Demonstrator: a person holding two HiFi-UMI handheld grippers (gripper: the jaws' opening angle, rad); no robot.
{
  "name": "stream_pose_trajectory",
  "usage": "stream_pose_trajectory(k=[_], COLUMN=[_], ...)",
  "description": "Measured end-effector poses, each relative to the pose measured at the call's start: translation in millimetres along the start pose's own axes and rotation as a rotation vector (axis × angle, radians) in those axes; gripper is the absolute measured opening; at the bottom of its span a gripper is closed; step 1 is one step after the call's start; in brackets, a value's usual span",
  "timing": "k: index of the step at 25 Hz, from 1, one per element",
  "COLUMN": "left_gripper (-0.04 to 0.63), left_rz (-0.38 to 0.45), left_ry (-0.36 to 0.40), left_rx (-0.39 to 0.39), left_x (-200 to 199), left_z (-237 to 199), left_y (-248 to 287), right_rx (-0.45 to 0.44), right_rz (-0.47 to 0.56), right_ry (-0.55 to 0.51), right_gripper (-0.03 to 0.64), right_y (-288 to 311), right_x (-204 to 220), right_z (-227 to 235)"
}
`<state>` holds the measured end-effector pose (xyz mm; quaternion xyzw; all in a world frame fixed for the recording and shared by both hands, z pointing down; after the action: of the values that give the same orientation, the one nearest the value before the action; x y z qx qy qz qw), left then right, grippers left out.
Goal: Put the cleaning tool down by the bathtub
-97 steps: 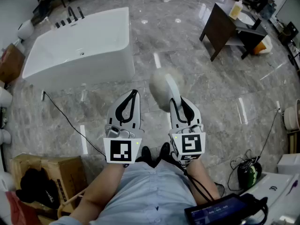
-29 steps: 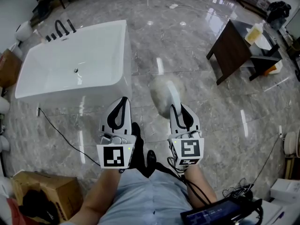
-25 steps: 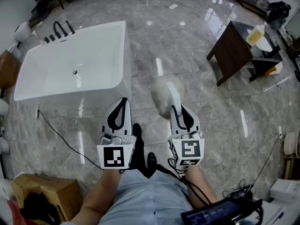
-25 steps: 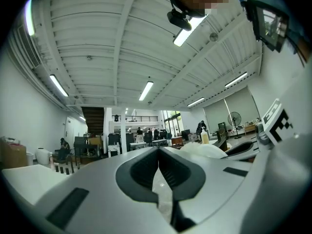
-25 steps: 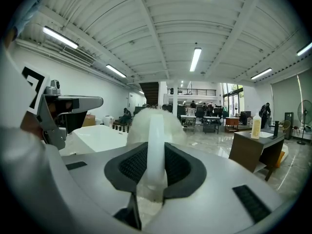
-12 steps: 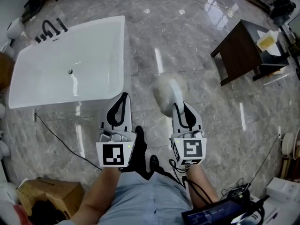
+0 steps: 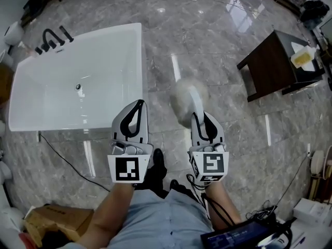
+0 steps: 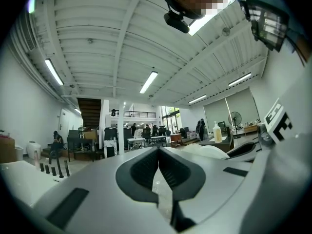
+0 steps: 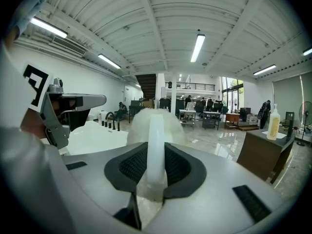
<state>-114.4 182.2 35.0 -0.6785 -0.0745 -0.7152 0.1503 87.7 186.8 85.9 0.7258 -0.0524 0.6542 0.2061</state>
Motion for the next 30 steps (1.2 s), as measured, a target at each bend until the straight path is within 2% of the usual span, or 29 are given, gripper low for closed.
stream_pose_trajectory(k=[7, 10, 17, 24, 30], left_gripper=[0.017, 0.017, 0.017, 0.017, 0.017], left_rz=[0.036, 0.064, 0.067, 0.049, 0.029], left_ry=[-0.015, -0.009, 0.005, 0.006, 0.002], left_rx=[-0.004, -0.004, -0.004, 0.003, -0.005], left_x=[-8, -14, -13, 10, 37], left_z=[-33, -41, -47, -50, -54], left_y=[28, 38, 64, 113, 182], right_rx=[-0.002, 0.004, 0.013, 0.008, -0.027], right_rz=[0.033, 0.052, 0.063, 0.043, -0.005], right_ry=[-0.013, -0.013, -0.013, -0.005, 0.003], right_gripper=[0.097, 0.097, 0.097, 0.097, 0.097], right_y=[41, 51, 76, 123, 189], right_x=[-27, -36, -38, -25, -9], right_z=[-10, -9, 3, 26, 55])
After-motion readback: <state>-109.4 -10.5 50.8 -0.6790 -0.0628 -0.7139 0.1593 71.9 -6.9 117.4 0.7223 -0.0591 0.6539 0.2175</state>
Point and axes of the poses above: the fingertips, and each gripper's own axes: y forward along the fingers, z to its right, x out of its underside, the point moved 7 cm from there along -y, backward along the fingers, and after that the axes turned 5 degrees about z, right-handed, at the moved point
